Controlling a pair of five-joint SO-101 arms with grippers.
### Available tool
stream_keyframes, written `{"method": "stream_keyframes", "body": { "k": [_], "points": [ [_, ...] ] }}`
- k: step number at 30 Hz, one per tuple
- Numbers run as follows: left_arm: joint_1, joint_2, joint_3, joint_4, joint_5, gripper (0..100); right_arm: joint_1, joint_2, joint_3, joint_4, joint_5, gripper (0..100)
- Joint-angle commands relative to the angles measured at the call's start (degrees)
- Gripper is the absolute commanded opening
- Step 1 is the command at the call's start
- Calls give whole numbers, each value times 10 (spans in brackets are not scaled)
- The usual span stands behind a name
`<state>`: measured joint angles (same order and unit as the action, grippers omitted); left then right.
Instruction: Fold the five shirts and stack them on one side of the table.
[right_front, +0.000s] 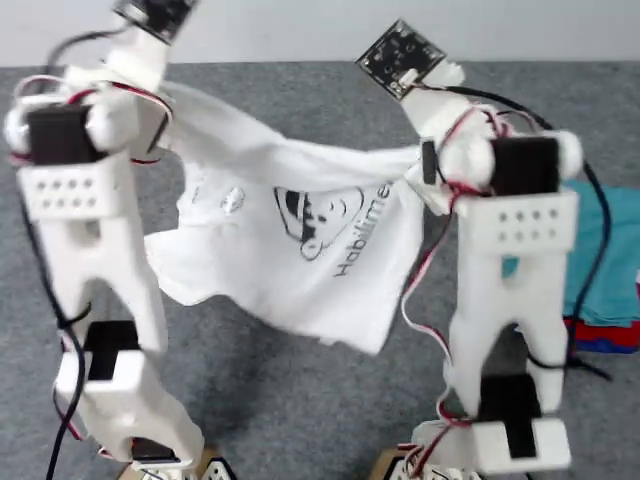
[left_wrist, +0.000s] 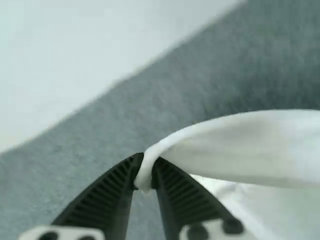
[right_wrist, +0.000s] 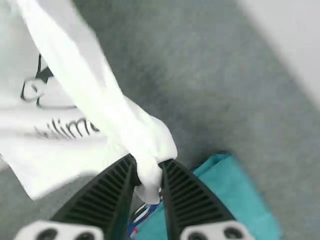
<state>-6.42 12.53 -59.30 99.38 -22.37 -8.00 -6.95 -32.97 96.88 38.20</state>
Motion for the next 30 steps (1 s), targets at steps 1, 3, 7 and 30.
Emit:
{"method": "stream_keyframes", "body": {
  "k": [1, 3, 7, 30],
  "points": [
    [-1, -76, -77, 9, 18, 5, 0, -64, -7, -56, 19, 10],
    [-1, -98, -119, -2, 17, 5, 0, -82, -7, -84, 34, 10],
    [-1, -135, -183, -55, -15, 5, 1, -115, -26, -127, 37, 10],
    [-2, -302, -187, 12, -157, 5, 88, -312, 35, 58, 203, 10]
  ]
}}
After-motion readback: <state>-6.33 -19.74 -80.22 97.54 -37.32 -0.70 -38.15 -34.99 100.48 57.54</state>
